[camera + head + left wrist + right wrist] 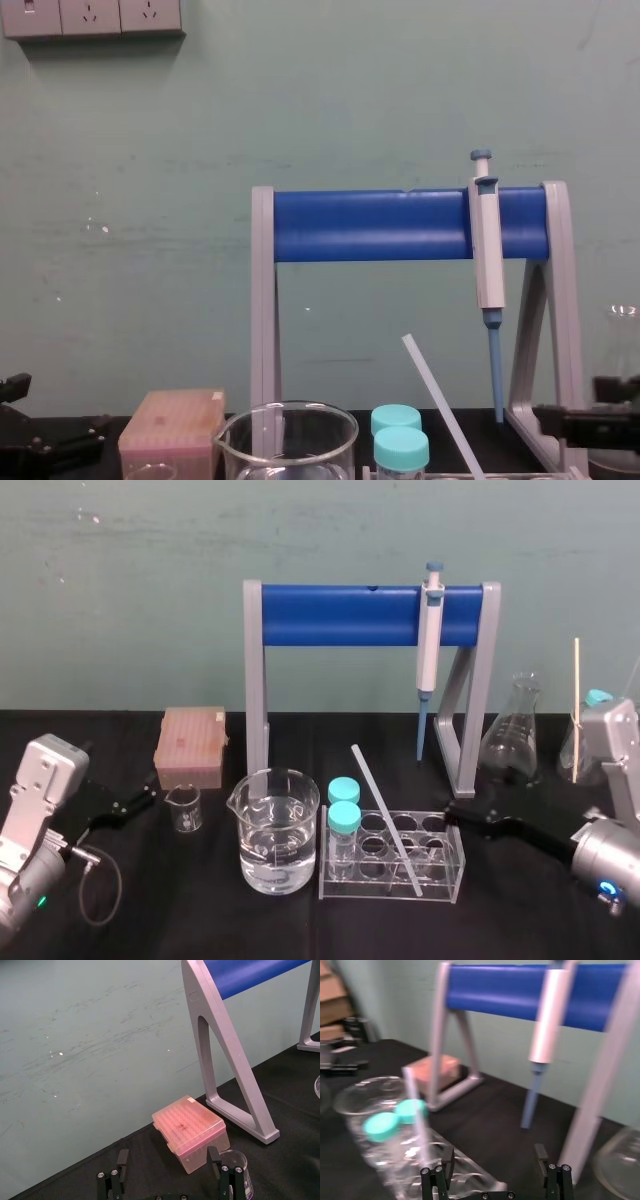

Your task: Pick up the stirring rod with one hand, then place it down.

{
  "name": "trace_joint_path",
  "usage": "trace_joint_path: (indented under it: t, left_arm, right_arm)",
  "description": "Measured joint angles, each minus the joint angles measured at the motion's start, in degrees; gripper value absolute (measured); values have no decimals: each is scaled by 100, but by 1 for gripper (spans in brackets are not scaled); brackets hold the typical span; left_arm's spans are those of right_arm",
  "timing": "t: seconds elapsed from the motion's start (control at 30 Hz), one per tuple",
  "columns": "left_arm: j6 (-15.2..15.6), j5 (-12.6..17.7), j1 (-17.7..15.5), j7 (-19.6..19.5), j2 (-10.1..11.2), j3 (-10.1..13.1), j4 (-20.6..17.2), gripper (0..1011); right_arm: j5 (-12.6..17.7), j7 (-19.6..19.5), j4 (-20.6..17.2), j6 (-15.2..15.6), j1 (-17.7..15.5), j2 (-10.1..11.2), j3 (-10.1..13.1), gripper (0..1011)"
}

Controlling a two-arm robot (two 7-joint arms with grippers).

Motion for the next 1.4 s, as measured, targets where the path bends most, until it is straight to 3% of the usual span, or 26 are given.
trace_joint_path:
  t: [0.13, 0.47, 0.9, 1.4]
  left_arm:
    - [0, 0, 0, 0, 0, 0, 0, 1000]
    - [0, 0, 0, 0, 0, 0, 0, 1000]
    - [0, 0, 0, 0, 0, 0, 0, 1000]
    - [0, 0, 0, 0, 0, 0, 0, 1000]
  right_arm:
    - [75, 467, -146, 187, 73, 23, -88, 1003]
    - [-59, 894, -208, 225, 334, -47, -381, 1003]
    - [-271, 1033, 551, 254, 1031, -602, -732, 1003]
    - [-349, 1262, 1112, 217, 1467, -939, -965, 1003]
